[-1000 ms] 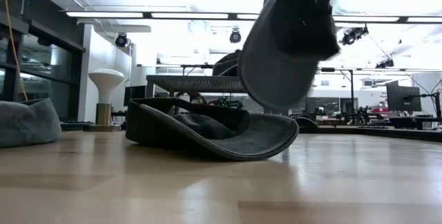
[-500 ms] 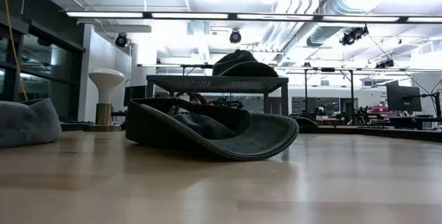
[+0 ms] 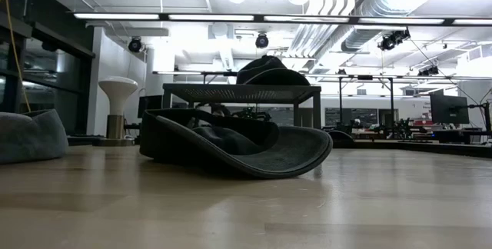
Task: Pick & Place hat
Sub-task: Put the right gray cap on the shelf
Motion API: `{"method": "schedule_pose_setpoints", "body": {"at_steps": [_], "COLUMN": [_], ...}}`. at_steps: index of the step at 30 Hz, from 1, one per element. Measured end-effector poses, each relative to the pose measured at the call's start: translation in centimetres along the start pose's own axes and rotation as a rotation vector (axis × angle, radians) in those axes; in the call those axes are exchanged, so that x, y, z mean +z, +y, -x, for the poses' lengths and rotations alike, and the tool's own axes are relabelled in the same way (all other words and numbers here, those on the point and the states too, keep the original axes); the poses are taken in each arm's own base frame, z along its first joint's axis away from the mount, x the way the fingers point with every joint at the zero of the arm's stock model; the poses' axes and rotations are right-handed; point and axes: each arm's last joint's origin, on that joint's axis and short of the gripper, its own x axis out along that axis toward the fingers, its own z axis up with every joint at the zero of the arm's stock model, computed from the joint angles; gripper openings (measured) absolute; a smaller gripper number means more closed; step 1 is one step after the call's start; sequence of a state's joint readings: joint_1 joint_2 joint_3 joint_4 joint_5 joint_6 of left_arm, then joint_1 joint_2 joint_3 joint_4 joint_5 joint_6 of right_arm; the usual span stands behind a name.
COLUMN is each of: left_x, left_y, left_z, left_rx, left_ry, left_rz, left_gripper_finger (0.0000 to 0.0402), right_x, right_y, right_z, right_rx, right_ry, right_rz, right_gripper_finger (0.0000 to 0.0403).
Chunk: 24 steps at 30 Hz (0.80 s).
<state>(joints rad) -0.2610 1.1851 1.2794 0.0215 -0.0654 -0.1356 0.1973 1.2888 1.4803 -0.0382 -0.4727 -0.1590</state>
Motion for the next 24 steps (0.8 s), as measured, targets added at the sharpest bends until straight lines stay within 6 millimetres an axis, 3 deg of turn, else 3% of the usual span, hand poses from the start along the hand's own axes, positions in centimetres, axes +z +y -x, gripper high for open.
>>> {"method": "schedule_pose_setpoints", "body": {"at_steps": [9, 17, 24], "left_x": [-0.3, -1.0, -1.2], "left_y": [2.8, 3.3, 3.4], "left_z": [-1.4, -3.3, -3.8], "left_rx": [-0.16, -0.234, -0.187], "left_ry": [0.001, -0.046, -0.06], "left_rz": [0.018, 0.028, 0.128], "left_gripper_finger": [0.0209, 0.0209, 0.0209], "right_x": [0.4, -0.8, -1.7], "right_y": [0.1, -0.4, -1.0], "right_z": [0.0, -1.1, -1.1], "right_rx": [0.075, 0.072, -0.064], "right_ry": [-0.047, -0.026, 0.05], "right_rz": [-0.006, -0.029, -0.065], "right_gripper_finger": [0.0, 0.0, 0.0]}}
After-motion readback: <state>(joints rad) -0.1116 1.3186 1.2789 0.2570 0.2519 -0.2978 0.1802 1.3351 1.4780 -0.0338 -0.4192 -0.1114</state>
